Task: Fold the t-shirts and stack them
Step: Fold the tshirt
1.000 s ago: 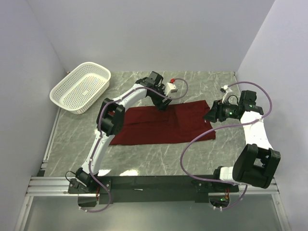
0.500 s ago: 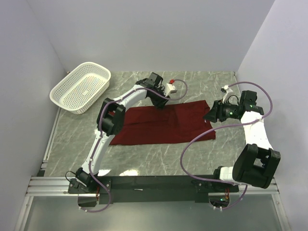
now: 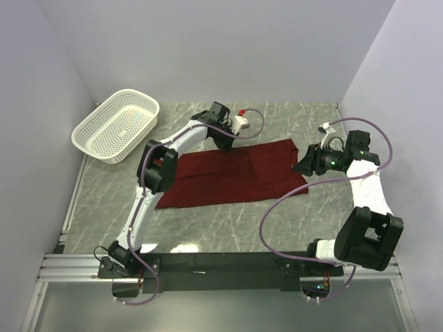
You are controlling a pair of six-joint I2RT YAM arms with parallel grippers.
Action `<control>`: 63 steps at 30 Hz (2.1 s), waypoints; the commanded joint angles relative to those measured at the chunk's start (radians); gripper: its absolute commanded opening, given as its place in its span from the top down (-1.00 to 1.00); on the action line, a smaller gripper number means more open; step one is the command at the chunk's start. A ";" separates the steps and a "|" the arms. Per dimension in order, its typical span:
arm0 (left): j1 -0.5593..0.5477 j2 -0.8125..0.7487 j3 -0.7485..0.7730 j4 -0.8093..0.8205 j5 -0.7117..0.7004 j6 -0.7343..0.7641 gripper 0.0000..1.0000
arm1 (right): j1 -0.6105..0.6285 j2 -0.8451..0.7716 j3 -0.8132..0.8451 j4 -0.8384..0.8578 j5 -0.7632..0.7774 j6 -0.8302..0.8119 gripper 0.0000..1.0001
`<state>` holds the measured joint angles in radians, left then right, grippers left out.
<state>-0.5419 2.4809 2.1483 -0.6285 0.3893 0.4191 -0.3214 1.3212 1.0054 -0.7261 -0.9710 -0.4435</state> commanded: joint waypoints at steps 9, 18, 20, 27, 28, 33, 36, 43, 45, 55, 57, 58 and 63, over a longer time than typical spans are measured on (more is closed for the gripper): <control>0.252 0.006 0.027 0.177 -0.024 -0.477 0.99 | -0.016 -0.016 0.006 -0.003 -0.028 -0.015 -0.16; 0.338 -0.017 -0.033 0.228 -0.158 -0.643 0.94 | -0.011 0.010 0.009 -0.029 -0.034 -0.050 -0.17; 0.335 -0.042 -0.045 0.254 -0.098 -0.649 0.42 | -0.004 0.018 0.013 -0.053 -0.038 -0.089 -0.18; 0.319 -0.141 -0.036 0.311 -0.007 -0.684 -0.28 | 0.246 0.049 0.094 -0.148 0.063 -0.285 -0.22; 0.318 -0.184 -0.048 0.308 -0.010 -0.683 -0.28 | 0.289 0.050 0.102 -0.153 0.072 -0.311 -0.22; 0.318 -0.408 -0.250 0.340 -0.095 -0.649 -0.35 | 0.556 0.035 0.093 -0.067 0.112 -0.543 -0.30; 0.319 -0.600 -0.428 0.384 -0.177 -0.635 -0.41 | 0.769 0.041 0.073 0.088 0.260 -0.592 -0.35; 0.370 -0.948 -0.663 0.264 -0.430 -0.807 -0.63 | 1.160 0.293 0.245 0.270 0.616 -0.580 -0.27; 0.408 -1.031 -0.758 0.230 -0.463 -0.856 -0.66 | 1.260 0.361 0.314 0.293 0.704 -0.574 -0.23; 0.445 -1.654 -1.097 0.242 -0.651 -0.901 -0.86 | 1.501 0.737 0.601 0.373 0.867 -0.575 -0.22; 0.444 -1.715 -1.110 0.217 -0.685 -0.892 -0.87 | 1.516 0.768 0.640 0.370 0.867 -0.578 -0.22; 0.445 -1.732 -1.113 0.210 -0.698 -0.885 -0.88 | 1.522 0.797 0.651 0.370 0.867 -0.577 -0.22; 0.445 -1.803 -1.117 0.176 -0.724 -0.870 -0.91 | 1.532 0.877 0.728 0.361 0.887 -0.567 -0.20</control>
<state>-0.0956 0.6853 1.0508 -0.4171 -0.2871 -0.4641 1.2133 2.1700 1.6684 -0.3813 -0.1192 -1.0119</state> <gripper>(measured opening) 0.952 0.605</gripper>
